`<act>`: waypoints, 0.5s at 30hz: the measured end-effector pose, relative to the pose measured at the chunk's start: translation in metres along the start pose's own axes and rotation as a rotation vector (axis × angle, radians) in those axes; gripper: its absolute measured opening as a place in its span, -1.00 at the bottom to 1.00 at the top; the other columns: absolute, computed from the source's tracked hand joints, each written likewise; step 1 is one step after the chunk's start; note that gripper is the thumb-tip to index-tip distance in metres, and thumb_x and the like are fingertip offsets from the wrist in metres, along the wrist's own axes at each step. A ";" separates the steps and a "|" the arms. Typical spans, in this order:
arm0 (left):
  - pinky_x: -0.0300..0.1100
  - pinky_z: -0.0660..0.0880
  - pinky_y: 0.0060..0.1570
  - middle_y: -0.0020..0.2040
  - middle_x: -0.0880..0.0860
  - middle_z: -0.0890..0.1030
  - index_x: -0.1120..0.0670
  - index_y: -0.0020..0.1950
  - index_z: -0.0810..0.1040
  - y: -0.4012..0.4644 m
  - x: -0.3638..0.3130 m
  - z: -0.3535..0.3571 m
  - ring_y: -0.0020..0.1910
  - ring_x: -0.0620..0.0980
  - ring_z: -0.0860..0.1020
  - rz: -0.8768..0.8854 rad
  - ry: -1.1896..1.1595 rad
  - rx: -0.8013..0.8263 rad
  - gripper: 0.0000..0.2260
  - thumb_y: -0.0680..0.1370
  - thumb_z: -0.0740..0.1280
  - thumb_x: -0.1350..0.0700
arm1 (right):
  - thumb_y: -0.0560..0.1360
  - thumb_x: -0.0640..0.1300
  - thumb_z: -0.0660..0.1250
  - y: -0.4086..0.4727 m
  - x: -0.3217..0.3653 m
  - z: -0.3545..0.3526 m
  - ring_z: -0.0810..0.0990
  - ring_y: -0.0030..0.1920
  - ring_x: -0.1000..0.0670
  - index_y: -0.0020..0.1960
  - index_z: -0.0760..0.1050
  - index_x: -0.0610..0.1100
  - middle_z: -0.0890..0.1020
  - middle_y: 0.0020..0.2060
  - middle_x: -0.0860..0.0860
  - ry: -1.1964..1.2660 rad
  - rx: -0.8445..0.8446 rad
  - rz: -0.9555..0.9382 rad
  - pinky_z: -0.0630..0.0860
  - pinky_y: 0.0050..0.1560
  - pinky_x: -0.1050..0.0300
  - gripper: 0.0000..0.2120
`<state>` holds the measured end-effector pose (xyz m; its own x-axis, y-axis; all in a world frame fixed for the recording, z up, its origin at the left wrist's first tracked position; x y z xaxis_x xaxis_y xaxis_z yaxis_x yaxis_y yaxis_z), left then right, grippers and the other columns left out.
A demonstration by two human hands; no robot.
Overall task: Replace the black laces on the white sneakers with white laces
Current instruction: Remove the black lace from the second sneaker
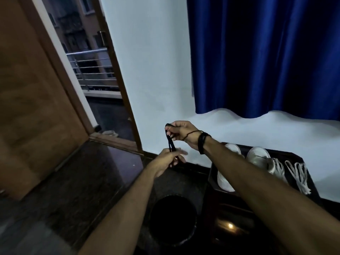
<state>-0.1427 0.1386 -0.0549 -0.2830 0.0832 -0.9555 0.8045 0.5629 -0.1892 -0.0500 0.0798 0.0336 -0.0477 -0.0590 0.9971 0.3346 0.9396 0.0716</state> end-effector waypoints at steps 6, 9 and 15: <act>-0.25 0.13 -0.52 -0.49 -0.06 0.40 0.05 -0.24 0.54 -0.003 0.041 -0.039 -0.53 -0.13 0.26 -0.142 0.037 -0.235 -0.69 0.66 0.19 0.05 | 0.47 0.02 0.41 0.004 -0.077 0.001 0.61 -0.10 0.02 -0.08 0.65 -0.11 0.67 -0.18 0.01 -0.488 -0.179 0.174 0.48 -0.13 0.17 -0.80; -0.29 0.14 -0.58 -0.44 0.00 0.43 0.09 -0.21 0.55 0.003 0.085 -0.035 -0.56 -0.13 0.28 -0.285 0.074 -0.241 -0.78 0.62 0.26 0.11 | 0.49 0.01 0.39 -0.006 -0.121 0.008 0.56 -0.07 0.01 -0.04 0.65 -0.08 0.63 -0.17 0.00 -0.616 -0.166 0.280 0.43 -0.19 0.24 -0.82; -0.29 0.22 -0.51 -0.38 0.03 0.48 0.14 -0.16 0.54 0.001 0.189 -0.001 -0.47 -0.09 0.40 -0.539 0.057 -0.161 -0.83 0.60 0.30 0.11 | 0.49 -0.04 0.37 -0.021 -0.228 0.025 0.55 -0.20 -0.01 -0.41 0.37 -0.09 0.51 -0.37 -0.02 -0.693 -0.132 0.521 0.41 -0.30 0.21 -0.65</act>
<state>-0.1955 0.1556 -0.2359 -0.6632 -0.2095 -0.7185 0.4496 0.6560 -0.6062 -0.0695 0.0819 -0.1954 -0.4048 0.6250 0.6675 0.5774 0.7407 -0.3434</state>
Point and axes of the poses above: each hand's wrist, its own y-axis towards the middle knuckle, its own z-axis out of the palm, x = y × z, the point moved 4 cm from there along y, towards the middle knuckle
